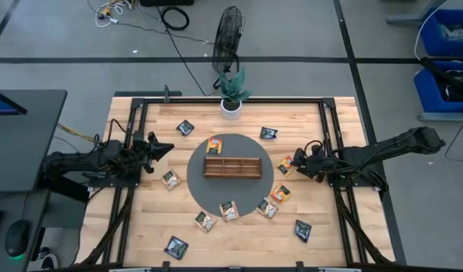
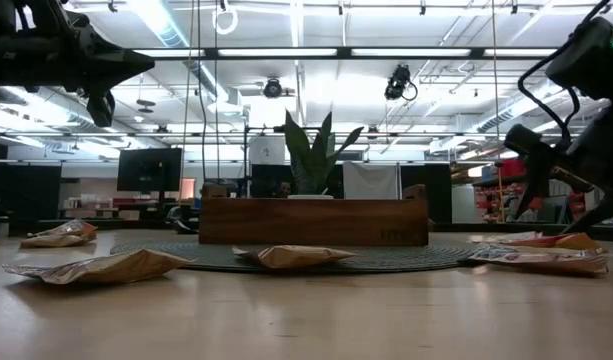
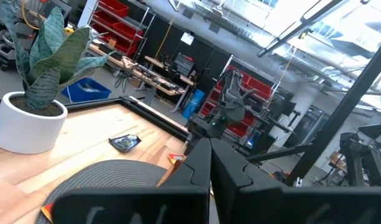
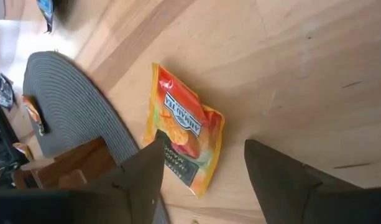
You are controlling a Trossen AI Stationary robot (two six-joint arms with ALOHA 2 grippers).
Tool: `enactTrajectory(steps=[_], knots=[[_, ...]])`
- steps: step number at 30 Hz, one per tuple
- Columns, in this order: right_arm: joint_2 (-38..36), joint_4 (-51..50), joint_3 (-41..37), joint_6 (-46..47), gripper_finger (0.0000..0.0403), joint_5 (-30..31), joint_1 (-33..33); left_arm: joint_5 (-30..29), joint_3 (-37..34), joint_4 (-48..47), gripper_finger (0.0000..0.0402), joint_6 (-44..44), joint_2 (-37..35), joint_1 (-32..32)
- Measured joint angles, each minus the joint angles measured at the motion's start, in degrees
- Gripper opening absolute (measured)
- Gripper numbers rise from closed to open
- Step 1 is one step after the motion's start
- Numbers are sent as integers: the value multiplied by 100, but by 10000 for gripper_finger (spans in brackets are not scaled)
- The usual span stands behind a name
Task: Pick & Place Tea
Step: Put the yellow tea bag into the right section of the wooden organizer
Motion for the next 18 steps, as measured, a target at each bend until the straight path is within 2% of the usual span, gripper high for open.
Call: enactTrajectory(steps=[4,18], knots=[[14,-44,-3,-126,208,161,-15,2,0,0,3,-2,0,0],[504,161,-7,-476,93,358,-24,-16,-2,-2,3,2,0,0]])
